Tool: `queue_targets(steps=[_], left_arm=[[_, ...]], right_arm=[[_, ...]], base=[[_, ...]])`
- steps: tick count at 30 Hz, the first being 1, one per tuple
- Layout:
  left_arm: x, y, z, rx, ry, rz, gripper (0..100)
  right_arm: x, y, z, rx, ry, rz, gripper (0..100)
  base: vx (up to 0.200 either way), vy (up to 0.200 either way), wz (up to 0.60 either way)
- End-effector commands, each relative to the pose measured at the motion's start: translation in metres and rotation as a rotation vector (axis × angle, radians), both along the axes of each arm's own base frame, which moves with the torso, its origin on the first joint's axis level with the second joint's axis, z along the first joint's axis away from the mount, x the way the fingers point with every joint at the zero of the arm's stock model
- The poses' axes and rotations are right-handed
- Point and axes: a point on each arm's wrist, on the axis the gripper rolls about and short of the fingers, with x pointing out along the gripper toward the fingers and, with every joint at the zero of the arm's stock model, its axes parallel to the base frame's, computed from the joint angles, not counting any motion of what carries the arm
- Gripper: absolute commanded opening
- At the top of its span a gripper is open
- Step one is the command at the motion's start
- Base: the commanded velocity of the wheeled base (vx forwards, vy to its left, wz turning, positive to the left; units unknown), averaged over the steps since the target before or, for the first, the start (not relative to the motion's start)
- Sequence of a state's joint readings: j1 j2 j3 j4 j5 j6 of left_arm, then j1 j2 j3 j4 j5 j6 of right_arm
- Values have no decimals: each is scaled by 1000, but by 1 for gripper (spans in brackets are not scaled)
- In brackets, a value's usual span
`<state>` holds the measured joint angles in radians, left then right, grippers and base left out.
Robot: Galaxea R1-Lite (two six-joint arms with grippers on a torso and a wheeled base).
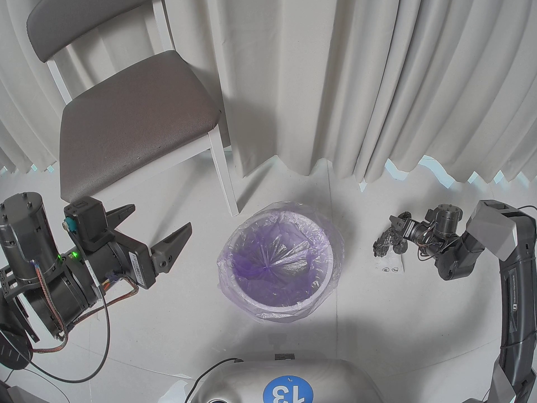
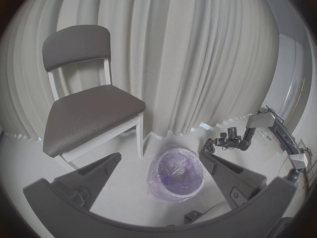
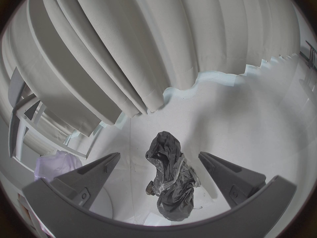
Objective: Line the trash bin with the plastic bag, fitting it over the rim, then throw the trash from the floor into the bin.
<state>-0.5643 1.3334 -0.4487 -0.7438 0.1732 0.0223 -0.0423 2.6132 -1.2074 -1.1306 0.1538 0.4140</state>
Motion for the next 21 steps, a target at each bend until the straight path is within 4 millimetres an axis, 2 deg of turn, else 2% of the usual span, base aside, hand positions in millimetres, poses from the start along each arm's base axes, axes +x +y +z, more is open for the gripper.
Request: queue_targets(steps=[1,11,21], left_arm=[[0,1,-3,4,8,5,100],[-2,3,-9,16,31,3,100],[-4,4,-13,28,41,6,100]], right_arm=[[0,5,-25,4,40,9,100],[-2,6,-38,-13,36,-12,100],[-2,6,-38,-13,40,-9,100]], base=[[0,0,0],[0,0,0],[0,0,0]])
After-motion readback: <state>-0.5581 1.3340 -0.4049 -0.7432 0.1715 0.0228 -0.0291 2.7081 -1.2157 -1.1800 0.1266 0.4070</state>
